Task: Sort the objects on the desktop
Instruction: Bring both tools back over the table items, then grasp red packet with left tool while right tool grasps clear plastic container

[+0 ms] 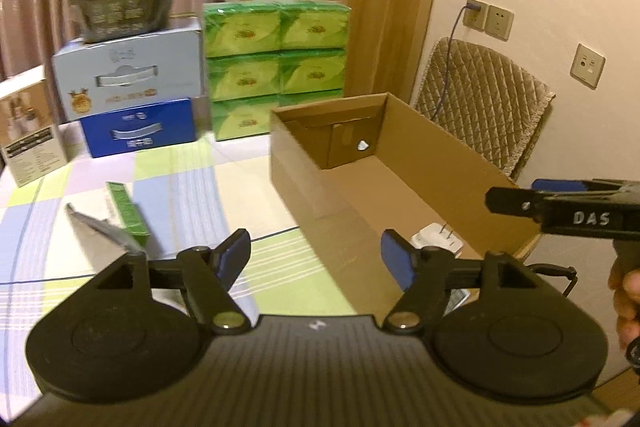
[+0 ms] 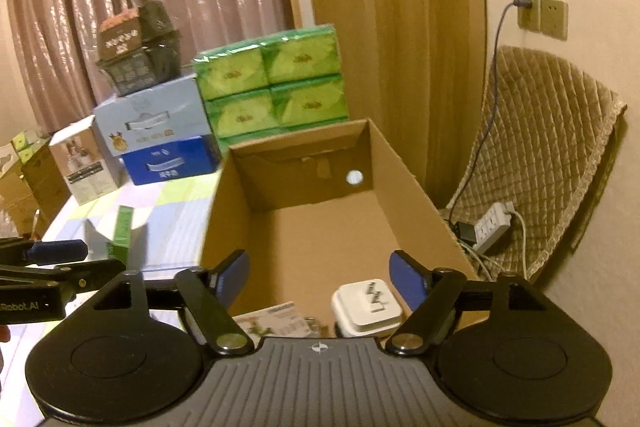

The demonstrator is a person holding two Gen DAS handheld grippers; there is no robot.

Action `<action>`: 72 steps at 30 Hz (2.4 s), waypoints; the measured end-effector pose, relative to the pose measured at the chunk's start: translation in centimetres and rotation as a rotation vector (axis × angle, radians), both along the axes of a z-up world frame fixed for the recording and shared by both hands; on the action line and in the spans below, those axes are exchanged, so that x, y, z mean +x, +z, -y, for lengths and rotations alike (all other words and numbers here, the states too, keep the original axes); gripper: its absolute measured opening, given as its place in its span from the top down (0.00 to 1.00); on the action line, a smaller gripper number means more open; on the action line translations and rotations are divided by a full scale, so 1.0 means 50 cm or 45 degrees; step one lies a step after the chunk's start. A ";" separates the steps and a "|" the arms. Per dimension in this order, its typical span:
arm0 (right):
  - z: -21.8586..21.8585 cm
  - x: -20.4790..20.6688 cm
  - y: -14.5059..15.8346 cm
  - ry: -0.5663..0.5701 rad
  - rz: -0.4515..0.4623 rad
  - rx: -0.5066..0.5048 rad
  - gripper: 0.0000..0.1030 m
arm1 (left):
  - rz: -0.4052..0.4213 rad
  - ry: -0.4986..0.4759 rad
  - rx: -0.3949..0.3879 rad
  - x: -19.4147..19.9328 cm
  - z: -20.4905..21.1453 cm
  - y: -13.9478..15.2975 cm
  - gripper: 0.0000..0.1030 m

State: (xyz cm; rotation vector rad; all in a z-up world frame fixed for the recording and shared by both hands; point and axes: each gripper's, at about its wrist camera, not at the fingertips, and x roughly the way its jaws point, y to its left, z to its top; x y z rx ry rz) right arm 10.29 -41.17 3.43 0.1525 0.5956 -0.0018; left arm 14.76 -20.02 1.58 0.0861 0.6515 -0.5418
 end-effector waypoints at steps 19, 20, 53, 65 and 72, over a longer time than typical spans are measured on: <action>-0.213 -0.051 0.052 0.215 0.112 0.015 0.02 | 0.091 0.282 0.123 -0.091 -0.310 0.032 0.01; -0.221 -0.052 0.053 0.225 0.115 0.022 0.02 | 0.099 0.299 0.141 -0.095 -0.324 0.031 0.01; -0.398 0.022 -0.145 0.503 -0.022 -0.040 0.03 | -0.092 0.253 0.121 -0.073 -0.396 -0.189 0.01; -0.378 0.095 -0.206 0.513 -0.101 0.020 0.30 | -0.193 0.110 0.115 -0.030 -0.309 -0.274 0.20; -0.373 0.116 -0.219 0.501 -0.125 0.035 0.30 | -0.179 0.105 0.175 -0.014 -0.264 -0.296 0.37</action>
